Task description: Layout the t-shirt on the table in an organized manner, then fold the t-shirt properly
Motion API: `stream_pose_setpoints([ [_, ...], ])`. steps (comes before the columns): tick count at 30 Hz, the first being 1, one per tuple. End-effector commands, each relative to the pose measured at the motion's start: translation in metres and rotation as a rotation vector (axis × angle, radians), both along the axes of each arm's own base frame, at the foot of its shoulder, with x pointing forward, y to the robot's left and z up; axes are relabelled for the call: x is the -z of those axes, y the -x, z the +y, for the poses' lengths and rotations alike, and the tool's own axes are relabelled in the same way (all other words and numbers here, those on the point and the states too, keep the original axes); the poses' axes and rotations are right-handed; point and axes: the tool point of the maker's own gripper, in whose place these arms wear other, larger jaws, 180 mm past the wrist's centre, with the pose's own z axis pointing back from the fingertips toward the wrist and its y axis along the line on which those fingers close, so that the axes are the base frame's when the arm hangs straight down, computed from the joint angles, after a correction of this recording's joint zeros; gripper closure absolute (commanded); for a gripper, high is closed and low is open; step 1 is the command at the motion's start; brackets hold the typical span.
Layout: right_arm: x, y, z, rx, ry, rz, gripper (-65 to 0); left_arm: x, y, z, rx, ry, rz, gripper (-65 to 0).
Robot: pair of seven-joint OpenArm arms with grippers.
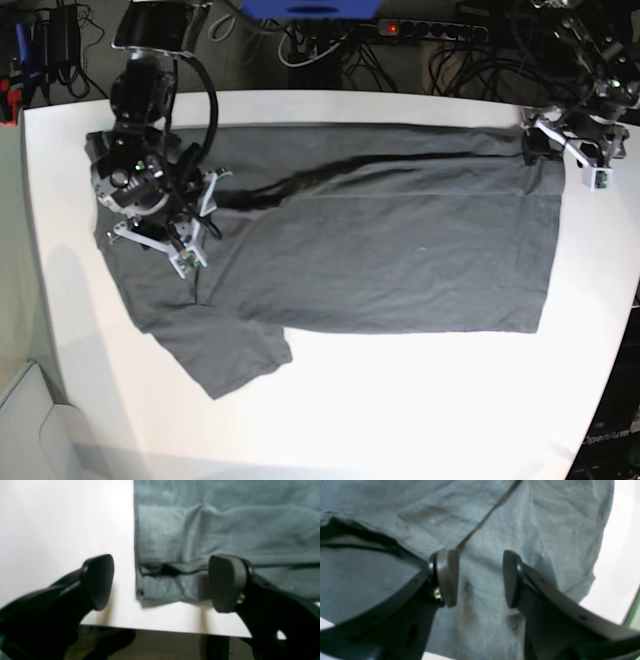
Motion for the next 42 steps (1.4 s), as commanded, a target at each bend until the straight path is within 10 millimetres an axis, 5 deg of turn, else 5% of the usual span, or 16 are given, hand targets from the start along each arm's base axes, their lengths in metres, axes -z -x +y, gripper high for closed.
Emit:
stream_pose_setpoints([
  [1,-0.013,-0.010,0.001,0.000,-0.009,-0.053,-29.7,-0.013,-0.009,0.005,0.002,-0.013,-0.053,-57.1],
  [9,-0.014,-0.011,0.001,0.000,-0.009,-0.054,-29.7,-0.014,-0.009,0.005,0.002,-0.014,-0.055,-54.6],
  [18,-0.013,-0.012,0.001,-0.002,-0.010,-0.053,-29.7,-0.019,-0.019,0.004,0.003,-0.012,-0.078,-13.9],
  [20,-0.013,-0.012,0.001,-0.002,-0.010,-0.051,-29.7,-0.019,-0.020,0.004,0.003,-0.012,-0.079,-9.8],
  [36,-0.013,-0.013,0.004,-0.009,-0.012,-0.054,-29.8,-0.025,-0.015,0.015,-0.029,-0.026,-0.086,-10.8],
  [42,-0.012,-0.011,0.004,-0.009,-0.012,-0.049,-29.8,-0.024,-0.009,0.020,-0.075,-0.015,-0.100,-34.9],
])
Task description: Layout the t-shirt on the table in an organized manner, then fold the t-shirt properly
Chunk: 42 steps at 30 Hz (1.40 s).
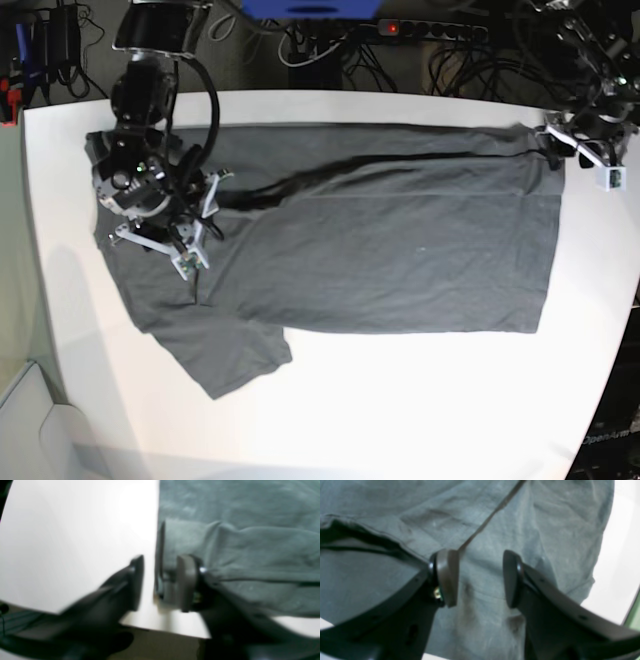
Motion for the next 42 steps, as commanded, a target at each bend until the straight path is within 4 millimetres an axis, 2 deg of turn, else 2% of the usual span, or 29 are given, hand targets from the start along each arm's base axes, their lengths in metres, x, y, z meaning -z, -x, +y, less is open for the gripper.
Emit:
stream_pose_setpoints([
  [1,-0.011,-0.009,0.001,-0.002,-0.011,-0.045,-29.8,-0.015,-0.010,0.005,0.009,-0.020,-0.056,-40.2],
  [2,-0.011,-0.009,0.001,-0.002,-0.011,-0.045,-29.8,-0.015,-0.010,0.004,0.009,-0.019,-0.057,-44.4],
  [4,-0.010,-0.008,0.001,-0.002,-0.011,-0.043,-29.8,-0.014,-0.010,0.003,0.011,-0.015,-0.056,-46.9],
  [9,-0.010,-0.008,0.001,0.000,-0.011,-0.043,-29.8,-0.014,-0.015,0.003,0.009,-0.011,-0.063,-43.2],
  [18,-0.010,-0.008,0.001,-0.002,-0.011,-0.043,-29.8,-0.004,-0.018,0.002,-0.002,0.024,-0.051,-43.1],
  [29,-0.012,-0.011,0.001,-0.002,-0.011,-0.049,-29.8,-0.004,-0.018,0.001,-0.001,0.024,-0.050,-42.5],
  [31,-0.012,-0.011,0.001,-0.002,-0.011,-0.049,-29.8,-0.004,-0.018,0.001,-0.001,0.025,-0.051,-37.5],
  [35,-0.013,-0.011,0.001,-0.002,-0.011,-0.051,-29.8,-0.004,-0.019,0.000,0.002,0.025,-0.052,-18.5],
  [37,-0.013,-0.011,0.001,-0.002,-0.011,-0.051,-29.8,-0.003,-0.023,-0.006,0.030,0.026,-0.048,-10.0],
  [38,-0.013,-0.011,0.001,-0.002,-0.011,-0.051,-29.8,-0.003,-0.024,-0.008,0.036,0.026,-0.047,-8.0],
  [42,-0.013,-0.011,0.001,-0.002,-0.011,-0.051,-29.8,-0.005,-0.026,-0.009,0.042,0.022,-0.051,-7.9],
])
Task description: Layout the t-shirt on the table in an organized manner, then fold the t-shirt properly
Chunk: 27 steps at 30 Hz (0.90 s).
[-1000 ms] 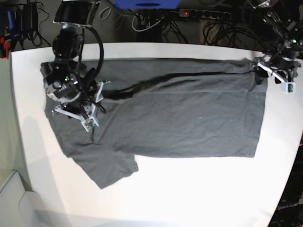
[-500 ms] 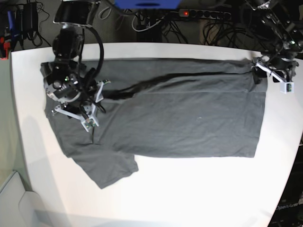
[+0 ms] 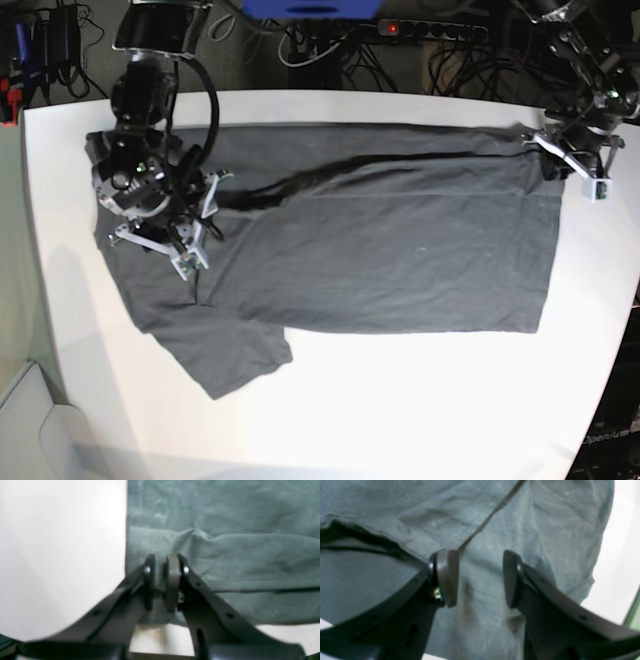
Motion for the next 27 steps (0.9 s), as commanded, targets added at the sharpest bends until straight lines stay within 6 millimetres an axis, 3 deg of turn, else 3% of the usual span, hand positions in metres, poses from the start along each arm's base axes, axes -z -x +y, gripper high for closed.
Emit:
stream_pose_setpoints([
  [1,-0.013,-0.011,0.002,-0.002,-0.011,-0.051,-29.8,-0.016,-0.009,0.006,0.001,-0.022,-0.052,-7.9],
  [12,-0.013,-0.011,0.002,-0.002,-0.011,-0.051,-29.8,-0.019,-0.004,0.016,-0.028,-0.033,-0.052,-9.6],
  [20,-0.012,-0.010,0.002,-0.002,-0.013,-0.048,-29.8,-0.026,-0.001,0.023,-0.055,-0.046,-0.071,-44.4],
  [27,-0.010,-0.008,0.002,-0.002,-0.013,-0.044,-29.8,-0.023,-0.002,0.022,-0.053,-0.038,-0.069,-46.1],
])
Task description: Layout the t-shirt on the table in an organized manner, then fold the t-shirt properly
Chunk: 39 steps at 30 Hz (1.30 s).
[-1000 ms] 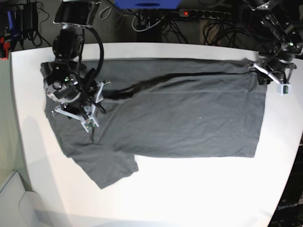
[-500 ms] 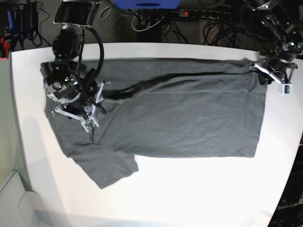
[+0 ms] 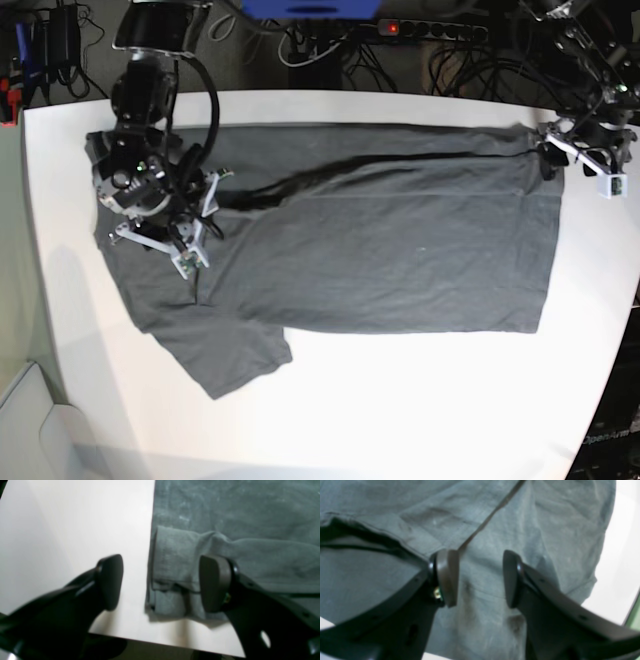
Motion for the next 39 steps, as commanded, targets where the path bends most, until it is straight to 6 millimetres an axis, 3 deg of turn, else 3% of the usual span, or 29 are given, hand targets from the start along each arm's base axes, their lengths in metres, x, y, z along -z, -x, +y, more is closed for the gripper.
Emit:
stream_pose_setpoints([
  [1,-0.011,-0.010,0.001,-0.002,-0.011,-0.047,-29.8,-0.013,-0.009,0.005,0.001,-0.016,-0.049,-46.1],
  [12,-0.011,-0.009,0.001,-0.002,-0.010,-0.046,-29.8,0.002,-0.010,0.002,-0.013,0.034,-0.030,-43.9],
  [14,-0.011,-0.009,0.001,-0.002,-0.010,-0.046,-29.8,0.002,-0.010,0.002,-0.013,0.034,-0.030,-37.6],
  [19,-0.011,-0.009,0.001,-0.002,-0.010,-0.046,-29.8,0.002,-0.011,0.002,-0.012,0.035,-0.030,-15.1],
  [21,-0.011,-0.009,0.001,-0.002,-0.010,-0.046,-29.8,0.002,-0.011,0.002,-0.012,0.035,-0.030,-10.3],
  [37,-0.011,-0.009,0.001,-0.002,-0.010,-0.046,-29.8,0.001,-0.009,0.004,-0.017,0.029,-0.028,-10.2],
  [39,-0.011,-0.009,0.001,-0.002,-0.010,-0.046,-29.8,0.001,-0.008,0.005,-0.017,0.027,-0.027,-14.2],
])
